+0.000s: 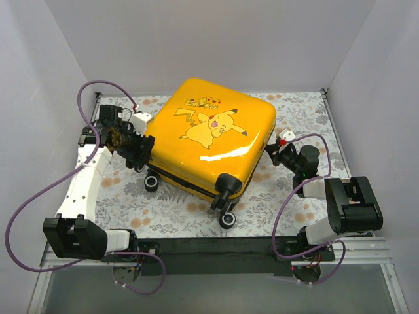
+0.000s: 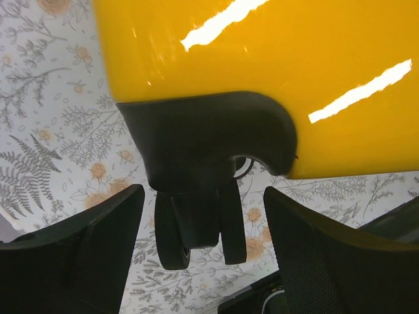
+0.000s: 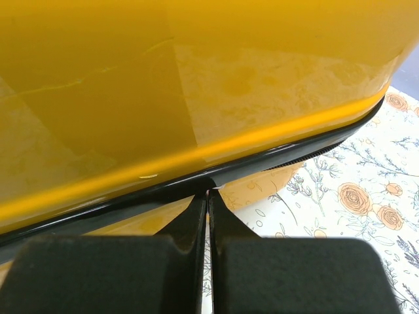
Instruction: Pack the luggage
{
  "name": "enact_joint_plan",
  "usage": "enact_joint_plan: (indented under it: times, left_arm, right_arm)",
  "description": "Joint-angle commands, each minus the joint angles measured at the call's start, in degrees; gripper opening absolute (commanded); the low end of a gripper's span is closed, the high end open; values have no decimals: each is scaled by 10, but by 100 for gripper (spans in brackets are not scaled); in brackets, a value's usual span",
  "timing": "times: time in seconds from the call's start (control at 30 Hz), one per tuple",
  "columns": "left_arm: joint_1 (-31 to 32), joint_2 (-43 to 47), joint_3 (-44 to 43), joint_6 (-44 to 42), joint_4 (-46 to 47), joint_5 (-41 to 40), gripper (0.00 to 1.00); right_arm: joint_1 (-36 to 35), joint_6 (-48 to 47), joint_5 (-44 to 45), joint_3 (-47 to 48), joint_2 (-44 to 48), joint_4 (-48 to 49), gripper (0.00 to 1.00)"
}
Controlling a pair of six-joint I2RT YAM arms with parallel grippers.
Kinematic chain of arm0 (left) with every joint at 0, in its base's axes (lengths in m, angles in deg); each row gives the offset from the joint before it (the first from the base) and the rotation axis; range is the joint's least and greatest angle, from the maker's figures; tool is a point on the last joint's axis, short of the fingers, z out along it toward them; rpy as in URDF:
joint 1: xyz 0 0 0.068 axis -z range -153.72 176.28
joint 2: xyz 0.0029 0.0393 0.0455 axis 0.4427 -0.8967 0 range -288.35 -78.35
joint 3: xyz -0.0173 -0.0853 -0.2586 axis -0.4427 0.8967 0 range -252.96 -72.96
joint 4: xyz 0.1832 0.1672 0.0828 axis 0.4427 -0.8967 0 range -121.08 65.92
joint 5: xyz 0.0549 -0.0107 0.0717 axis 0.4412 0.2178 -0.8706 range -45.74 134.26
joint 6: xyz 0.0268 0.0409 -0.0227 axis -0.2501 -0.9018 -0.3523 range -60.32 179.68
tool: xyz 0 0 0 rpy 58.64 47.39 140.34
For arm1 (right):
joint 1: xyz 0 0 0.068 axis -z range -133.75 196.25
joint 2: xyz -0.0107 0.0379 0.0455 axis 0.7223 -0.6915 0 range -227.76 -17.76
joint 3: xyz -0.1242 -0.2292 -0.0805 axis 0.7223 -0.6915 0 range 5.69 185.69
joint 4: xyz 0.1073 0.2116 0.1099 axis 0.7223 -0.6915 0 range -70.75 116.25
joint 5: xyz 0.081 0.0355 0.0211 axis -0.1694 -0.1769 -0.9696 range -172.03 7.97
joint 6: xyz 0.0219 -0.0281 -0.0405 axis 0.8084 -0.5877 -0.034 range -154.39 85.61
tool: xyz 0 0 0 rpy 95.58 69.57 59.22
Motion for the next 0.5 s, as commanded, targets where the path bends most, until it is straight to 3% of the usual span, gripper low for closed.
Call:
enact_joint_plan:
  times: [0.0, 0.13, 0.23, 0.27, 0.3, 0.47]
  left_arm:
    - [-1, 5, 22, -26, -7, -6, 71]
    - [-1, -16, 38, -27, 6, -18, 58]
    - [-1, -35, 45, -16, 71, -69, 23]
    - [-1, -42, 44, -13, 89, -84, 0]
    - [-1, -60, 43, -6, 109, -124, 0]
    - [-13, -141, 16, -3, 248, -172, 0]
  right_arm:
    - [-27, 11, -86, 34, 25, 35, 1]
    - [-27, 15, -80, 37, 29, 25, 1]
    - [-27, 18, -78, 37, 32, 16, 1]
    - [-27, 20, -77, 37, 34, 14, 1]
    - [-26, 22, -76, 37, 36, 14, 1]
    - [-40, 47, -48, 23, 54, 1, 1]
